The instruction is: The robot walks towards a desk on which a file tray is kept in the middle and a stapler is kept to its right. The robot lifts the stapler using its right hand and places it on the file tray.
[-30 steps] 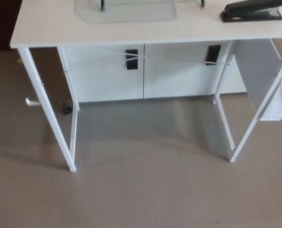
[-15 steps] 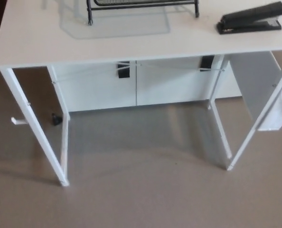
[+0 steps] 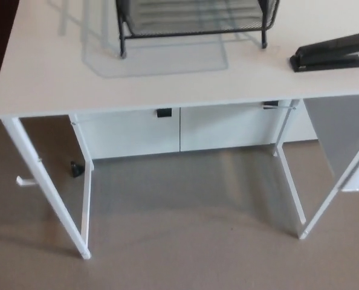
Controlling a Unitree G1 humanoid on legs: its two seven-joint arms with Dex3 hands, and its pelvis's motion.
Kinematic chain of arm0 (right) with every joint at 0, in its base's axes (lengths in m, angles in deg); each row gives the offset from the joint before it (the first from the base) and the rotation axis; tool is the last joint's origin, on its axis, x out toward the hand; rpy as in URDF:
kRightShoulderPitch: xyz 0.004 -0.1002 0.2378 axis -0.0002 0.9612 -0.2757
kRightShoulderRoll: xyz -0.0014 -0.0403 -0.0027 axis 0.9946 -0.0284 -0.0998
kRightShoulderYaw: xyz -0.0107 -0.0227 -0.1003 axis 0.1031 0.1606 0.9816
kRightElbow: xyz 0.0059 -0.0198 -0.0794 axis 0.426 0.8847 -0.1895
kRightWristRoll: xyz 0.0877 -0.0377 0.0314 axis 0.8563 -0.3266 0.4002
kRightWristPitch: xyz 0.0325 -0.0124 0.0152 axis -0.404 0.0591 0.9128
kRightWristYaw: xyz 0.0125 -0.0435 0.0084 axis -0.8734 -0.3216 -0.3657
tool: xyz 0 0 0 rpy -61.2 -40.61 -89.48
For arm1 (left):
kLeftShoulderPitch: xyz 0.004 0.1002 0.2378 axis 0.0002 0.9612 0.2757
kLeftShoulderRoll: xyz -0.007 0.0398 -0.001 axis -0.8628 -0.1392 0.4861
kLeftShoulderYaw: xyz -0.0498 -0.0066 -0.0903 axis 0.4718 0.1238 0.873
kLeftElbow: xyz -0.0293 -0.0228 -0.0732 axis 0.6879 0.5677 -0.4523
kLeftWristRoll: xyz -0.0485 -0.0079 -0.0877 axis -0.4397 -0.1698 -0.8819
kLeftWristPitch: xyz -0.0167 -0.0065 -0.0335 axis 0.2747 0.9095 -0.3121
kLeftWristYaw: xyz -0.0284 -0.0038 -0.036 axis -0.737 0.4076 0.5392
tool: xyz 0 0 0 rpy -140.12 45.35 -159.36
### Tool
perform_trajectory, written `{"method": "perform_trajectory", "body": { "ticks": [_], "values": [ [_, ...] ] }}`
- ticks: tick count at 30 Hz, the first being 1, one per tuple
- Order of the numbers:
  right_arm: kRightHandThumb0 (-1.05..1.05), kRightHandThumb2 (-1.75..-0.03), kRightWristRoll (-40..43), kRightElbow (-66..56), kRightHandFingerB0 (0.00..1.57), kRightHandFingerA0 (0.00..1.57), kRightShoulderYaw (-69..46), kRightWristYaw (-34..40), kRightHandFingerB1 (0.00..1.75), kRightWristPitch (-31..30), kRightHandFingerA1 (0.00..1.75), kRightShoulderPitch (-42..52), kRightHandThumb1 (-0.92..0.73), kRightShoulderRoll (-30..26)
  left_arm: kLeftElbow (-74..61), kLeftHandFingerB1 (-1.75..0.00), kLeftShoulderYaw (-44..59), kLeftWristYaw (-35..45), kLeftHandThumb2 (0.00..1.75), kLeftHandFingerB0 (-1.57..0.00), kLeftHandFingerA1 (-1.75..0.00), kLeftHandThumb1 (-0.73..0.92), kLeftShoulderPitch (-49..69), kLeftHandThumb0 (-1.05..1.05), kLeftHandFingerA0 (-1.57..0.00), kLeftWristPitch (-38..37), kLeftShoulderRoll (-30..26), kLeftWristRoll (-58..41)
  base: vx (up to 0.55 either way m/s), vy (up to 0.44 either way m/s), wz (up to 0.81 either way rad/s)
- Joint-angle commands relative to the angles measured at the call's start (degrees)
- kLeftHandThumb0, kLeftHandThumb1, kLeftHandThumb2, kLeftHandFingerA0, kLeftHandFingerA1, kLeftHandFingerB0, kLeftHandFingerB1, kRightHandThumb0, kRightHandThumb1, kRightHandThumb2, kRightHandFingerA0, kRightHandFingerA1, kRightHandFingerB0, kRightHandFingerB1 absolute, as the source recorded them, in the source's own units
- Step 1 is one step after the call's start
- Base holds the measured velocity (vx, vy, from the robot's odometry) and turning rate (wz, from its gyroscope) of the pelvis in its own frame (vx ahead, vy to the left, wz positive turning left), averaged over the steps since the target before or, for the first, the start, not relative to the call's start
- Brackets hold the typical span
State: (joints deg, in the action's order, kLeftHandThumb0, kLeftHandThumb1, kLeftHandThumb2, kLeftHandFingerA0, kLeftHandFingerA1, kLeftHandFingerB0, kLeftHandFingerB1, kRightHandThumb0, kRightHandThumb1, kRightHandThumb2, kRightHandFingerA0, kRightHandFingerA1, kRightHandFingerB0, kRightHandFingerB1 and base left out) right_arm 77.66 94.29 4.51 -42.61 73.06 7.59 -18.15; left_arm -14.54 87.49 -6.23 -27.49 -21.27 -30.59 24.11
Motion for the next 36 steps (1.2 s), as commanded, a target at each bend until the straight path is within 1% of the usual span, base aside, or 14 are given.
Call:
{"method": "perform_trajectory", "body": {
  "ticks": [1,3,7,8,10,13,15,22,24,29,30,31,32,36],
  "values": [
    [-0.60,-0.81,-0.64,0.20,0.22,0.07,0.71,1.59,0.43,-0.13,0.44,-0.20,-0.50,-1.57,-0.19,-1.52,0.33,-0.07,1.26,-0.29,-1.72,0.22,-0.14,-1.05,-0.77,-0.80,-0.47,-0.82,0.23,-0.285,0.12],
    [-0.63,-0.82,-0.85,-1.54,0.23,0.09,1.10,3.61,0.43,-1.11,0.46,0.31,-0.51,-1.25,0.00,-1.51,0.44,-0.08,1.25,-0.43,-1.71,0.22,-0.11,-1.05,-0.84,-0.87,-0.37,-0.86,0.18,-0.146,-0.12],
    [-0.58,-0.81,1.01,-1.40,0.20,0.06,0.08,0.86,0.43,0.10,0.46,0.33,-0.50,-1.03,0.06,-1.52,0.37,-0.12,1.22,-0.35,-1.64,0.24,0.13,-1.05,-0.88,-1.43,-0.35,-0.70,0.11,-0.032,-0.06],
    [-0.54,-0.61,0.79,-0.91,0.27,0.09,0.29,0.40,0.30,0.03,0.37,0.07,-0.65,-1.36,0.16,-1.50,0.43,0.00,1.25,-0.41,-1.69,0.22,0.00,-1.05,-0.73,-1.29,-0.42,-0.77,0.10,0.054,-0.12],
    [-0.63,-0.83,-0.75,-0.88,0.22,0.10,1.34,3.24,0.43,-0.24,0.47,0.04,-0.51,-1.25,0.10,-1.52,0.51,0.40,1.25,-0.42,-1.71,0.22,-0.03,-1.05,-0.75,-1.42,-0.47,-0.87,0.12,0.093,-0.07],
    [-0.64,-0.85,-0.48,-1.42,0.18,0.03,1.83,0.95,0.44,-1.00,0.44,0.57,-0.51,-2.07,-0.34,-1.51,-0.15,-0.18,1.26,-0.51,-1.72,0.24,0.04,-1.05,-0.81,-1.41,-0.63,-0.21,0.15,0.193,-0.05],
    [-0.57,-0.79,2.06,-3.60,0.26,0.12,-0.23,2.22,0.45,-0.06,0.49,1.52,-0.47,-0.27,-0.35,-1.48,-0.04,-0.40,1.22,-0.32,-1.69,0.25,-0.15,-1.05,-0.76,-0.83,-0.59,-0.46,0.20,0.227,-0.20],
    [-0.59,-0.81,0.86,-2.65,0.22,0.06,0.20,1.86,0.44,0.27,0.47,1.29,-0.50,-0.57,-0.03,-1.38,0.40,-0.28,1.32,-0.56,-1.68,0.23,-0.39,-1.05,-0.98,-0.98,-0.55,-0.90,0.14,0.089,0.04],
    [-0.62,-0.82,0.36,-1.31,0.24,0.11,0.32,3.29,0.44,0.53,0.47,0.82,-0.51,-0.40,-0.18,-1.49,-0.47,-0.09,1.24,-0.42,-1.71,0.26,-0.06,-1.05,-0.77,-1.66,-0.73,0.06,0.14,-0.035,0.04],
    [-0.63,-0.84,-0.59,-1.78,0.20,0.10,1.28,5.10,0.43,-0.82,0.46,0.63,-0.53,-0.47,-0.03,-1.51,0.26,0.03,1.25,-0.43,-1.73,0.23,-0.23,-1.05,-0.75,-1.07,-0.65,-0.80,0.14,-0.111,0.04],
    [-0.64,-0.84,-1.66,-2.39,0.24,0.10,2.29,5.22,0.44,-0.98,0.46,1.06,-0.52,-1.09,-0.01,-1.34,0.23,-0.13,1.31,-0.53,-1.67,0.23,-0.30,-1.05,-0.99,-0.84,-0.68,-0.74,0.29,-0.258,-0.25],
    [-0.64,-0.84,-1.30,-3.00,0.24,0.10,2.13,5.64,0.44,-1.31,0.46,1.24,-0.52,-0.98,-0.06,-1.34,0.27,-0.20,1.31,-0.53,-1.67,0.23,-0.31,-1.05,-0.99,-0.88,-0.64,-0.77,0.27,-0.218,0.30],
    [-0.62,-0.82,-0.13,-2.68,0.25,0.11,1.28,5.48,0.44,-0.68,0.46,1.11,-0.50,-0.43,-0.04,-1.51,0.27,-0.06,1.23,-0.32,-1.70,0.24,-0.27,-1.05,-0.88,-0.98,-0.65,-0.76,0.16,-0.143,-0.01],
    [-0.59,-0.80,1.85,-3.31,0.25,0.10,0.15,1.20,0.44,-0.65,0.46,1.57,-0.48,-0.80,-0.23,-1.47,0.16,0.16,1.24,-0.37,-1.70,0.25,-0.05,-1.05,-0.72,-1.37,-0.62,-0.63,0.11,-0.079,-0.07]
  ]
}}
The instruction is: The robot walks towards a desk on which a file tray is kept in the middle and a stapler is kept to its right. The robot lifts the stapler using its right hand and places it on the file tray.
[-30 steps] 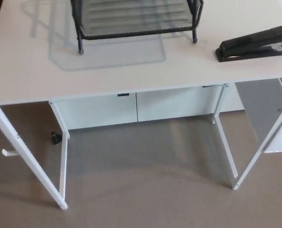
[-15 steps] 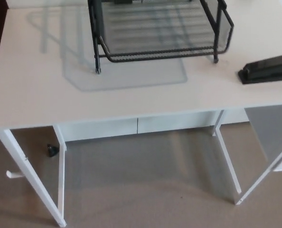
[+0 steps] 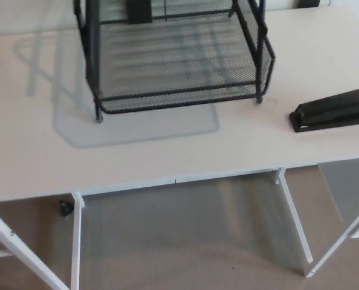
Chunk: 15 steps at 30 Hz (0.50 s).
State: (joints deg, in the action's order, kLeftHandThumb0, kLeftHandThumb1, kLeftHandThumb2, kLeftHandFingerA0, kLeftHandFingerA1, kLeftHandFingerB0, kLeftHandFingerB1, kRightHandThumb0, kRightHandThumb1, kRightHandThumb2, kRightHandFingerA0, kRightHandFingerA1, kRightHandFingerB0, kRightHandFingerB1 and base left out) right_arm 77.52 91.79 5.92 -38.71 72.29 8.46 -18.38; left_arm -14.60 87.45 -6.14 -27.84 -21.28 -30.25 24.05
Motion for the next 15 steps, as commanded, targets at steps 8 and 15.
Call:
{"method": "perform_trajectory", "body": {
  "ticks": [8,15],
  "values": [
    [-0.57,-0.80,1.75,-1.21,0.25,0.08,-2.04,-1.30,0.44,0.50,0.46,0.81,-0.49,0.26,0.16,-1.48,0.73,-0.38,1.25,-0.42,-1.73,0.23,0.06,-1.05,-0.85,-0.89,-0.80,-1.02,0.11,0.135,-0.04],
    [-0.61,-0.82,0.82,-0.75,0.20,0.07,-1.74,-3.21,0.43,-0.81,0.46,0.59,-0.51,-0.66,0.08,-1.47,0.50,0.03,1.24,-0.40,-1.72,0.24,0.32,-1.05,-0.79,-1.33,-0.87,-0.55,0.13,0.151,-0.03]
  ]
}}
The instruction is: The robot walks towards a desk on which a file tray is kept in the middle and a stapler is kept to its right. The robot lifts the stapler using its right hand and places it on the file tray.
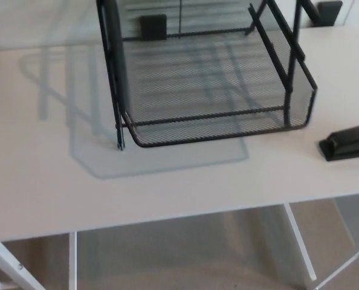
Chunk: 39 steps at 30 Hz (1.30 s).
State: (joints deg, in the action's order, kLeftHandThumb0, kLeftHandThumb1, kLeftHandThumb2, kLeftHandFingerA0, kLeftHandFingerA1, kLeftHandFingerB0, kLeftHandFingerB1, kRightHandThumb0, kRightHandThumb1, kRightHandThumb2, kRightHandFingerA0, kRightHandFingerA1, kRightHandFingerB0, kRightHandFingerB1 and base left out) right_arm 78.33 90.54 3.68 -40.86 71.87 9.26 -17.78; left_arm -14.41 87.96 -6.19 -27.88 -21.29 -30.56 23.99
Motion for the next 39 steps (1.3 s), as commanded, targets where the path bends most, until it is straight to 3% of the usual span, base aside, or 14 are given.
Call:
{"method": "perform_trajectory", "body": {
  "ticks": [1,8,14,22,24,25,27,31,32,35,36,37,38,39],
  "values": [
    [-0.60,-0.81,0.25,0.57,0.22,0.09,0.21,-0.64,0.43,0.19,0.46,-0.27,-0.50,-1.00,0.03,-1.48,-0.04,-0.27,1.26,-0.41,-1.72,0.24,0.30,-1.05,-0.76,-1.13,-0.50,-0.42,0.14,0.007,0.08],
    [-0.60,-0.81,-0.06,1.83,0.23,0.08,0.48,0.26,0.44,0.53,0.47,-1.08,-0.49,-1.10,-0.06,-1.56,-0.07,-0.24,1.26,-0.41,-1.68,0.22,0.40,-1.05,-0.95,-1.20,-0.35,-0.49,0.11,-0.096,0.04],
    [-0.62,-0.81,1.36,1.46,0.23,0.06,-0.37,-1.10,0.43,-1.12,0.46,-1.30,-0.49,-1.14,-0.17,-1.51,-0.14,-0.35,1.25,-0.38,-1.71,0.25,0.64,-1.05,-0.69,-1.47,-0.13,-0.39,0.09,-0.182,0.01],
    [-0.56,-0.79,1.95,-0.14,0.23,0.10,-1.13,-0.31,0.43,-1.63,0.46,-0.78,-0.48,-0.21,-0.29,-1.47,0.09,-0.25,1.26,-0.39,-1.73,0.25,0.69,-1.05,-0.83,-1.36,-0.18,-0.67,0.01,0.085,-0.05],
    [-0.58,-0.80,2.22,-1.04,0.21,0.11,-1.61,-0.72,0.42,-1.75,0.46,-0.33,-0.50,0.20,-0.38,-1.50,0.28,-0.10,1.25,-0.36,-1.74,0.25,0.68,-1.05,-0.71,-1.16,-0.17,-0.87,0.01,0.262,-0.01],
    [-0.54,-0.60,0.57,-1.38,0.28,0.18,-0.59,0.44,0.31,-1.03,0.38,0.22,-0.66,-0.18,-0.28,-1.51,0.59,-0.65,1.27,-0.38,-1.72,0.23,0.41,-1.05,-0.70,-0.65,-0.06,-1.12,0.04,0.257,-0.01],
    [-0.62,-0.83,-0.91,-0.97,0.20,0.11,0.61,0.99,0.42,-0.90,0.47,0.28,-0.52,-0.96,-0.02,-1.50,0.89,-0.60,1.26,-0.39,-1.75,0.25,0.29,-1.05,-0.73,-0.79,-0.10,-1.18,0.03,0.055,0.04],
    [-0.60,-0.80,0.85,-0.03,0.26,0.09,-0.88,1.80,0.45,-1.58,0.48,-1.24,-0.48,-0.64,0.14,-1.51,1.67,-0.77,1.22,-0.34,-1.75,0.31,-0.03,-1.05,-0.59,-0.07,-0.39,-1.52,0.03,0.028,0.09],
    [-0.59,-0.80,1.15,0.60,0.24,0.07,-1.25,1.77,0.44,-1.00,0.47,-1.61,-0.49,-0.49,-0.09,-1.55,2.40,-0.19,1.19,-0.21,-1.75,0.31,0.07,-1.05,-0.68,-0.23,-0.28,-2.30,0.00,0.000,0.00],
    [-0.69,-0.89,-1.69,0.30,0.16,0.06,0.66,1.29,0.43,0.87,0.47,-0.82,-0.55,-2.55,-0.10,-1.60,2.32,0.03,1.18,-0.34,-1.75,0.33,0.43,-1.05,-0.65,-1.24,0.22,-1.96,-0.04,-0.022,0.02],
    [-0.62,-0.61,-0.55,-0.33,0.25,0.21,-0.07,0.67,0.29,0.75,0.48,-0.84,-0.68,-2.41,0.16,-1.59,2.25,-0.08,1.21,-0.46,-1.73,0.31,0.24,-1.05,-0.87,-1.15,0.18,-1.85,-0.08,-0.071,0.06],
    [-0.62,-0.61,1.13,-1.32,0.25,0.21,-1.27,-0.28,0.29,0.56,0.48,-0.80,-0.68,-2.16,0.56,-1.59,2.10,-0.24,1.21,-0.46,-1.73,0.31,-0.05,-1.05,-0.87,-1.01,0.10,-1.68,0.00,0.000,0.00],
    [-0.57,-0.59,3.68,-2.08,0.29,0.59,-3.35,-0.77,0.30,-1.93,1.12,-1.36,-0.62,-1.44,0.37,-1.65,1.93,0.05,1.23,-0.61,-1.68,0.30,0.03,-1.05,-1.18,-1.34,0.16,-1.63,-0.05,-0.089,0.05],
    [-0.62,-0.59,1.86,-0.93,0.31,0.27,-2.71,1.74,0.31,1.07,0.57,-1.27,-0.62,-1.00,0.29,-1.39,1.91,-0.22,1.30,-0.56,-1.68,0.29,-0.17,-1.05,-1.05,-0.91,0.22,-1.72,0.00,0.000,0.00]
  ]
}}
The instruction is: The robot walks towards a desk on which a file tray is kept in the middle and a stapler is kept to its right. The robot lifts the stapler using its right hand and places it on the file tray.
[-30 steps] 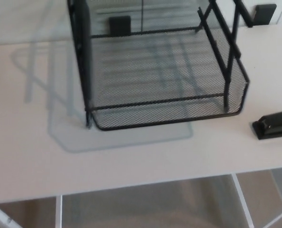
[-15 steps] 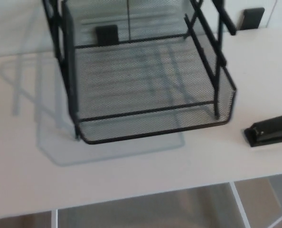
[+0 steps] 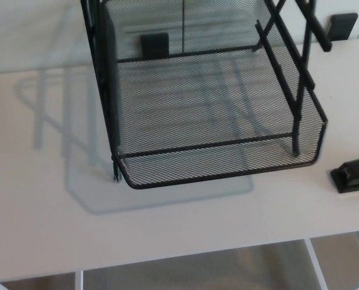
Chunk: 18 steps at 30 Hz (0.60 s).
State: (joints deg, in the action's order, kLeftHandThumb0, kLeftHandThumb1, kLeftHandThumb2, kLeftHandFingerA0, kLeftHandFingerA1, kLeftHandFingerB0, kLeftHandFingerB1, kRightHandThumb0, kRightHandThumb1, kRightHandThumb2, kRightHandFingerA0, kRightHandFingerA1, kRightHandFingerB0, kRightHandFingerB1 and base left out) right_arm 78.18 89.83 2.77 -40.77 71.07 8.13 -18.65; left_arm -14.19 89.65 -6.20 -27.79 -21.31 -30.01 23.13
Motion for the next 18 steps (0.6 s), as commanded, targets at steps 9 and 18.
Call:
{"method": "perform_trajectory", "body": {
  "ticks": [9,18],
  "values": [
    [-0.59,-0.71,10.75,-8.64,0.07,0.04,-7.40,-11.81,0.21,-16.96,0.30,-0.74,-0.60,-3.28,-0.13,-1.71,1.28,-1.17,1.14,-0.46,-1.74,0.56,-0.47,-1.05,-0.65,0.17,-0.89,-2.20,0.00,0.000,0.00],
    [-0.83,-0.77,13.01,-11.39,0.00,0.00,-13.76,-7.60,0.00,-14.37,0.02,-7.26,-0.48,-4.49,-0.58,-1.60,3.13,1.70,1.05,-0.01,-1.75,0.71,-0.55,-1.05,-0.33,0.40,-0.73,-3.70,0.00,0.000,0.00]
  ]
}}
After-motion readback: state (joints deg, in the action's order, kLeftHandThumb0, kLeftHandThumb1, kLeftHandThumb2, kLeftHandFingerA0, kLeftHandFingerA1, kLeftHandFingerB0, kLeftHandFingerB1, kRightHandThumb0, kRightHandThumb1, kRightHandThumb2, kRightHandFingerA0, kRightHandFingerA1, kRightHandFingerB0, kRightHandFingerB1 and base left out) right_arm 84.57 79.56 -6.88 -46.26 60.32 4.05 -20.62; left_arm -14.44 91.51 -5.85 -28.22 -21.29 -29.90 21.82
